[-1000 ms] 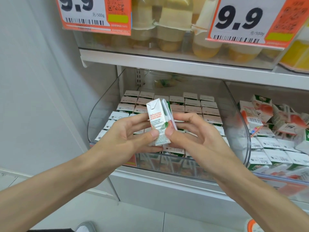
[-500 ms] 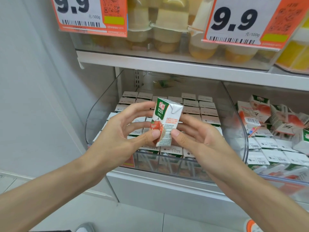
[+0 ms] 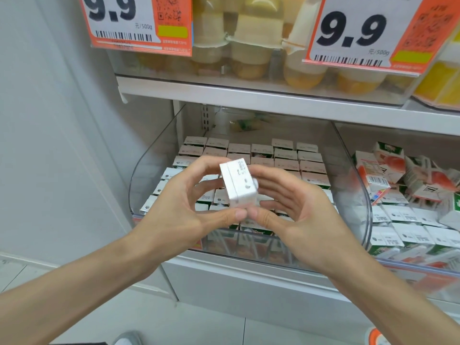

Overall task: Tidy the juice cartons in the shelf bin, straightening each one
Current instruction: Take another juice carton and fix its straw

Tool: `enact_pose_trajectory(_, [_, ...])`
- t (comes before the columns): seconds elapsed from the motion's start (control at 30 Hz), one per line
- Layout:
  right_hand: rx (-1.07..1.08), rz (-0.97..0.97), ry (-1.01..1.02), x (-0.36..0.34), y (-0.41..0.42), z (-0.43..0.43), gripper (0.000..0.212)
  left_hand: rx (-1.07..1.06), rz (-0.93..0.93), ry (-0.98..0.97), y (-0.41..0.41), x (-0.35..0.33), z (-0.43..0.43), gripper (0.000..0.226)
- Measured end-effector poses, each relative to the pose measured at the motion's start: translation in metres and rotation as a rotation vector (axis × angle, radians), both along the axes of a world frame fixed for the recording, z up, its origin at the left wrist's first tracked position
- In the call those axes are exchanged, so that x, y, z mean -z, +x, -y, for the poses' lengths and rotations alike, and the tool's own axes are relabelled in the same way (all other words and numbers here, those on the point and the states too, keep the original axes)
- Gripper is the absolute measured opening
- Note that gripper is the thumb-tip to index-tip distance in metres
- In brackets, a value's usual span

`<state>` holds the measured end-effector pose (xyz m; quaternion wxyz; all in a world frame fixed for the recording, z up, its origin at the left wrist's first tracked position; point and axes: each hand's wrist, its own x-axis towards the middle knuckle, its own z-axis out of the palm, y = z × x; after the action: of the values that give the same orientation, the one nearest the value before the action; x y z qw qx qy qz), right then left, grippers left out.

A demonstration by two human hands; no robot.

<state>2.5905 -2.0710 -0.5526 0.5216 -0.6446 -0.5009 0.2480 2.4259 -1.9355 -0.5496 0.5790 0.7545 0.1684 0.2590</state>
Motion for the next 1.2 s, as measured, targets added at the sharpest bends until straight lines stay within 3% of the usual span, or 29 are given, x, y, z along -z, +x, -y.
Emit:
enact_pose_trajectory(0.23, [0.049, 0.087, 0.028, 0.002, -0.002, 0.000, 0.059, 0.062, 0.044, 0.026, 0.003, 0.001, 0.005, 0.052])
enact_pose_trajectory(0.43, [0.055, -0.063, 0.060, 0.004, -0.005, -0.002, 0.053, 0.059, 0.021, 0.008, 0.003, -0.003, 0.006, 0.072])
enact_pose_trajectory(0.57, [0.094, 0.010, 0.060, 0.006, -0.007, -0.003, 0.048, 0.016, 0.016, 0.010, 0.005, -0.004, 0.010, 0.074])
enact_pose_trajectory(0.67, [0.119, 0.092, 0.078, 0.007, -0.009, -0.002, 0.047, -0.070, 0.033, 0.034, 0.006, -0.003, 0.012, 0.068])
enact_pose_trajectory(0.8, [0.113, 0.161, 0.072, 0.006, -0.004, -0.003, 0.061, -0.109, 0.047, -0.083, 0.005, -0.003, 0.011, 0.052])
enact_pose_trajectory(0.87, [0.095, 0.177, 0.049, 0.006, -0.002, -0.003, 0.061, -0.097, 0.046, -0.031, 0.004, -0.004, 0.008, 0.045])
enact_pose_trajectory(1.07, [0.069, -0.056, 0.058, 0.000, -0.002, -0.002, 0.039, -0.048, 0.047, 0.115, 0.003, -0.002, 0.002, 0.050])
enact_pose_trajectory(1.2, [0.118, -0.120, 0.063, -0.002, -0.001, -0.002, 0.039, -0.048, 0.037, 0.058, 0.004, -0.003, 0.004, 0.064])
